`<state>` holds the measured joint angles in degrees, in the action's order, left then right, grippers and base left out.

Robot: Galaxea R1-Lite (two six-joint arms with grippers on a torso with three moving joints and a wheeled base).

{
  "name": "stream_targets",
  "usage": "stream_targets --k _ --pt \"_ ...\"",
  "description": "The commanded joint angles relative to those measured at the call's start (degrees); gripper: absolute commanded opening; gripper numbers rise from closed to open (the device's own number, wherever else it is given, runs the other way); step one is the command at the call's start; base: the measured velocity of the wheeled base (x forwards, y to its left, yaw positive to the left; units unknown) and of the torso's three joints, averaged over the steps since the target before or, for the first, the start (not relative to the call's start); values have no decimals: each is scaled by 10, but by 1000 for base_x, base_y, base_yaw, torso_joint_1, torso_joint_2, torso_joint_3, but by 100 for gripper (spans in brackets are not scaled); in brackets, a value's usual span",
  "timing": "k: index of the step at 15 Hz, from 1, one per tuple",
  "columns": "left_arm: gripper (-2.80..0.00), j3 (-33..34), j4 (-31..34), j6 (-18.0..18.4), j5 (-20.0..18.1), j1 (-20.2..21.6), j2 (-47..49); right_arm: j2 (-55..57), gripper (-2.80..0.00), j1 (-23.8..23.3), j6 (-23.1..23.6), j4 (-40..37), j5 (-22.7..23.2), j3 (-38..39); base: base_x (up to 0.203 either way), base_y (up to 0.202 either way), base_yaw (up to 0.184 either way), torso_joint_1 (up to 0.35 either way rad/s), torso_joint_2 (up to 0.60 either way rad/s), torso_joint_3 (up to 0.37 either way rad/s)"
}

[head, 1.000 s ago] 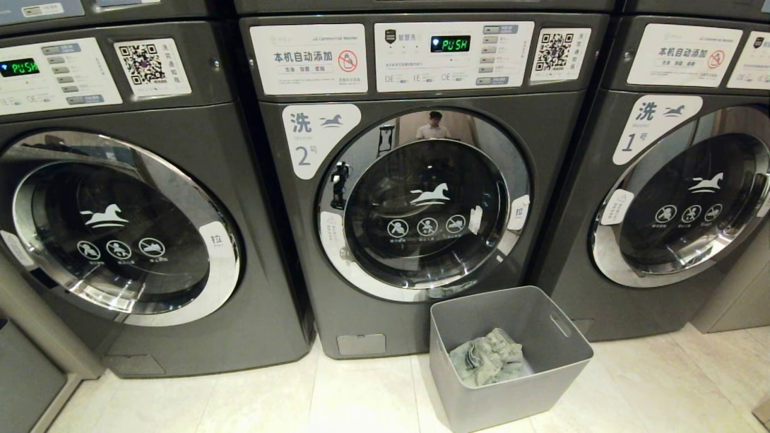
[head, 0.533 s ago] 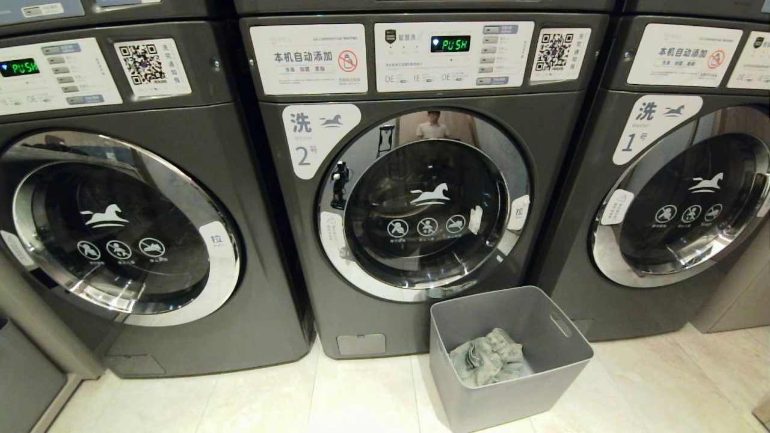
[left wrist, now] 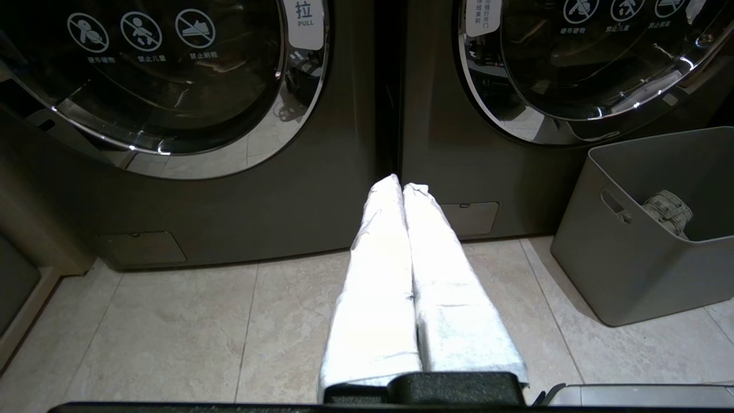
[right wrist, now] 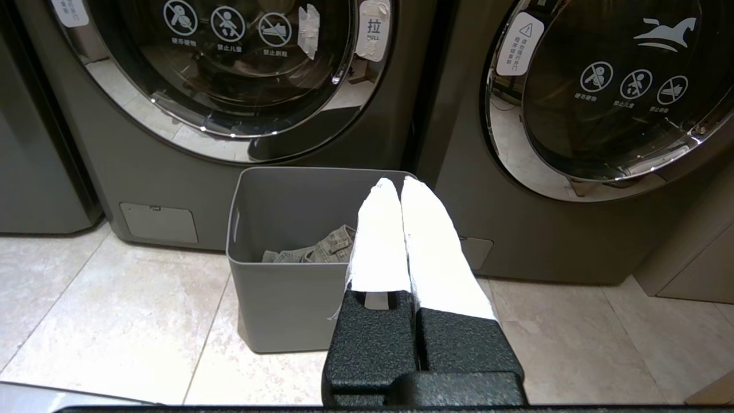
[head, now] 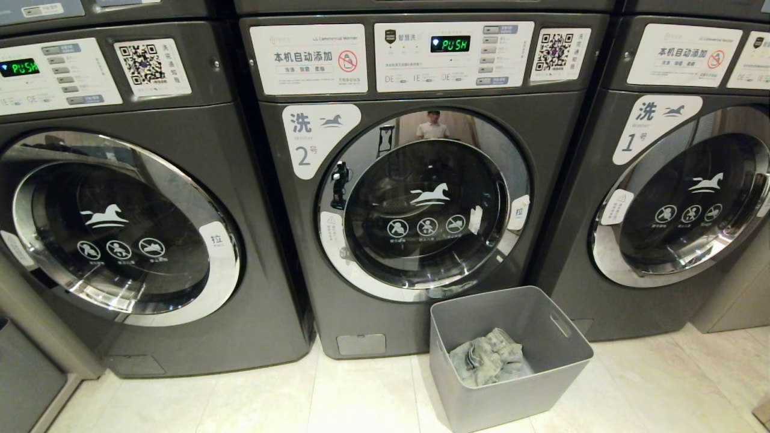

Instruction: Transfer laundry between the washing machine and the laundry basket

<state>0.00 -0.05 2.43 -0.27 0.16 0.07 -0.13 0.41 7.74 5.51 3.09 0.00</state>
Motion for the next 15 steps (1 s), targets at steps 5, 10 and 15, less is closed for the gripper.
stream_targets --k 5,10,15 --pt "-280 0 0 -2 0 0 -2 1 -280 0 1 0 0 23 0 0 0 0 0 0" --pt "-280 0 0 -3 0 0 -2 2 -280 0 2 0 0 23 0 0 0 0 0 0" --pt "-280 0 0 -3 0 0 -2 2 -280 0 0 0 -1 23 0 0 0 0 0 0"
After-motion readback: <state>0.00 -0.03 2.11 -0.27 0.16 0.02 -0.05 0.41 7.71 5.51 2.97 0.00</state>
